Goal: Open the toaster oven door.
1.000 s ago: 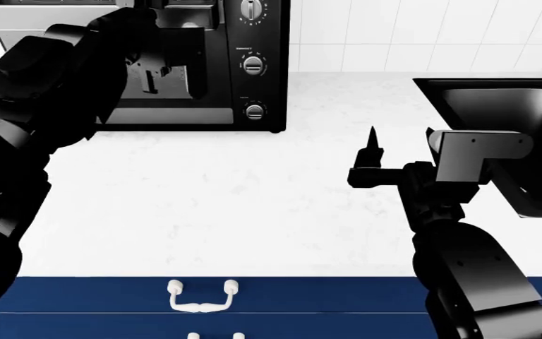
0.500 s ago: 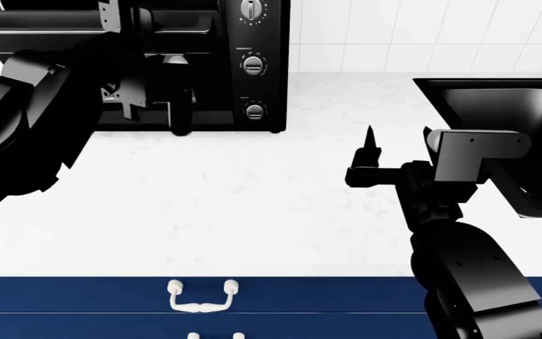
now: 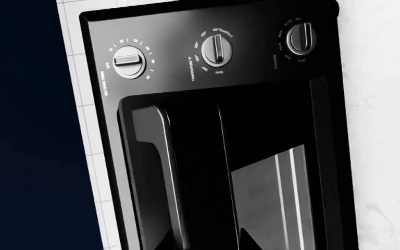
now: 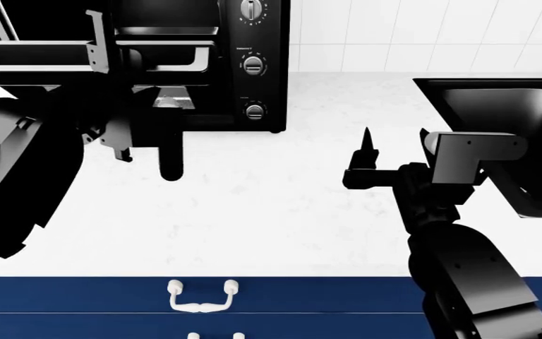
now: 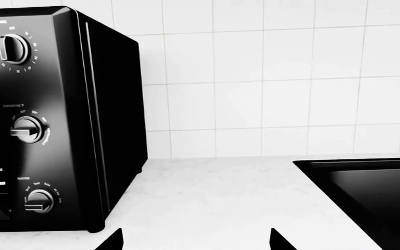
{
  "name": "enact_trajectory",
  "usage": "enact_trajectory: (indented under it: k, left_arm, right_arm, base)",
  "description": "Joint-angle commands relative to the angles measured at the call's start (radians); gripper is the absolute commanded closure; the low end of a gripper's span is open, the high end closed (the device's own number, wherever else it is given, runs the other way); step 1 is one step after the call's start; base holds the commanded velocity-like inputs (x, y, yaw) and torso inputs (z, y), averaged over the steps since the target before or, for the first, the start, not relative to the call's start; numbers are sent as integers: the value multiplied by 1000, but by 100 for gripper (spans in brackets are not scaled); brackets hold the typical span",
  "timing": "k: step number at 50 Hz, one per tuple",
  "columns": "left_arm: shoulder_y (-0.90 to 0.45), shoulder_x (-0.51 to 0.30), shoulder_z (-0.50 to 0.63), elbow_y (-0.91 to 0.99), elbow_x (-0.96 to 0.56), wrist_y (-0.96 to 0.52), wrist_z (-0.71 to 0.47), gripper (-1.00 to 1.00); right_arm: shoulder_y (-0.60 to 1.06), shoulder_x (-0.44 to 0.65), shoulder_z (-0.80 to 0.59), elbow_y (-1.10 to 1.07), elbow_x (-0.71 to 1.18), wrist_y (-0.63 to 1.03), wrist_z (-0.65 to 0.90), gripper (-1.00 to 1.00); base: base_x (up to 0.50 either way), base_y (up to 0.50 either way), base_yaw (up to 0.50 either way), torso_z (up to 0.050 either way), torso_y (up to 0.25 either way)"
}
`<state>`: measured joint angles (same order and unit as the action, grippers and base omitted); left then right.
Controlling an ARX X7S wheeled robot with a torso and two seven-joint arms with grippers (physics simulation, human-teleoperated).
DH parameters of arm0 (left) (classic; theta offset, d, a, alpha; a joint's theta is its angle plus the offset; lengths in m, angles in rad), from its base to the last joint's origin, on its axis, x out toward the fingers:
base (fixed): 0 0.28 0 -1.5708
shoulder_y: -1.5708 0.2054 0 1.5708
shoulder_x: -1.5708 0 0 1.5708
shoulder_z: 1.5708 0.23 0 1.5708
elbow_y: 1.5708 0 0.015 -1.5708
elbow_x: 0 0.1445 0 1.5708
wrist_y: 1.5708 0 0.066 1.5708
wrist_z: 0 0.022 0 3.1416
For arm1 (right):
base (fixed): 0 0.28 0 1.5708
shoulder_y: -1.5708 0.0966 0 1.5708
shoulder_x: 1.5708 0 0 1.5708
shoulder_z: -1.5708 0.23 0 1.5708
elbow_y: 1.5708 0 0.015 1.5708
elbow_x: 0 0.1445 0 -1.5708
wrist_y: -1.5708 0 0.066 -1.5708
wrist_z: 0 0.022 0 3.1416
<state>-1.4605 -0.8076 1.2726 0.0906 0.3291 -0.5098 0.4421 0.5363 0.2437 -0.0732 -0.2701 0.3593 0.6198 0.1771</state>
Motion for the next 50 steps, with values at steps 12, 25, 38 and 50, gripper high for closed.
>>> enact_trajectory:
  k: [12,25,38,50]
  left_arm:
    - [84,-68,-1,270,-110,-189,61,100]
    - [118,-102,13,369,-115,-271,92,100]
    - [153,-125,18,442,-127,-326,101,100]
    - [179,-130,32,462,-128,-350,105,100]
  right_arm:
    - [-8,4,-1,-5,14,-8,5,-100]
    - [-14,8,0,-8,22,-10,10,-100]
    - [-17,11,-2,-12,28,-11,16,-100]
    - [-24,15,-2,-11,34,-18,18,-100]
  base:
    - [0,0,-3,0,0]
    - [1,-1,-3,0,0]
    - [0,-1,-2,0,0]
    - [0,0,0,0,0]
